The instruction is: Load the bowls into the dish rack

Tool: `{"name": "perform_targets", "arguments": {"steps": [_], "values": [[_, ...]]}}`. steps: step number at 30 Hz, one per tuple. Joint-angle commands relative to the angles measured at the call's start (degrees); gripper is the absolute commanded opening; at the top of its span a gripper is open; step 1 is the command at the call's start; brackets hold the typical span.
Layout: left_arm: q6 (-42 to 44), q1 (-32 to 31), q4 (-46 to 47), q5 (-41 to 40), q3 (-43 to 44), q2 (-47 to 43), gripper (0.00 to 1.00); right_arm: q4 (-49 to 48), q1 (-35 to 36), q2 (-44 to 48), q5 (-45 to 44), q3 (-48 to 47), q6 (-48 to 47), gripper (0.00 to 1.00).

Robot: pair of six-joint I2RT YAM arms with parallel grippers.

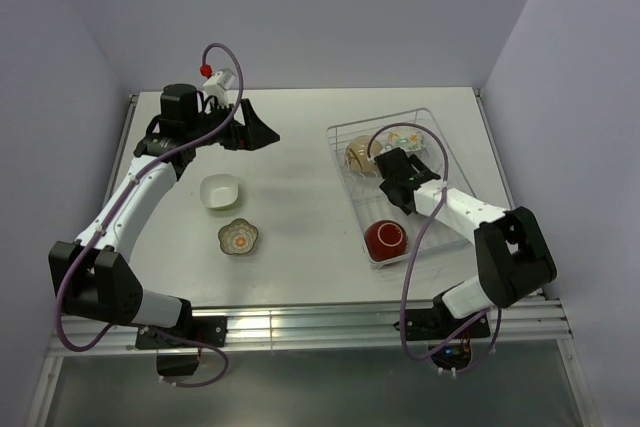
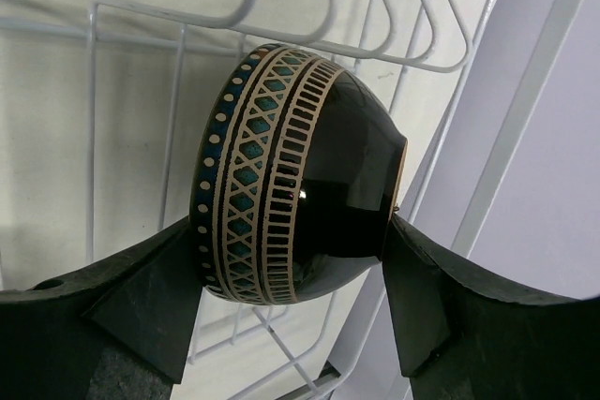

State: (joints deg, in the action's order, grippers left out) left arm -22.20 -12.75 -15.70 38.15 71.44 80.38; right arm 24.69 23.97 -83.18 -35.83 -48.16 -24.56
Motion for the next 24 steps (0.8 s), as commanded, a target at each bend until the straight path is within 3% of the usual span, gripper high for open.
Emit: {"name": "perform_targets", "arguments": {"steps": [1, 24], "values": [[-0.1, 0.4, 2.2, 1.0, 0.9, -1.4, 0.99, -3.2, 0.6, -0.7, -4.6, 0.5, -0.6, 0.10], [0.7, 0.6, 2.3, 0.5, 1.2, -1.1, 0.99, -6.6, 2.4, -0.6, -12.1, 3.0, -2.7, 0.06]]}}
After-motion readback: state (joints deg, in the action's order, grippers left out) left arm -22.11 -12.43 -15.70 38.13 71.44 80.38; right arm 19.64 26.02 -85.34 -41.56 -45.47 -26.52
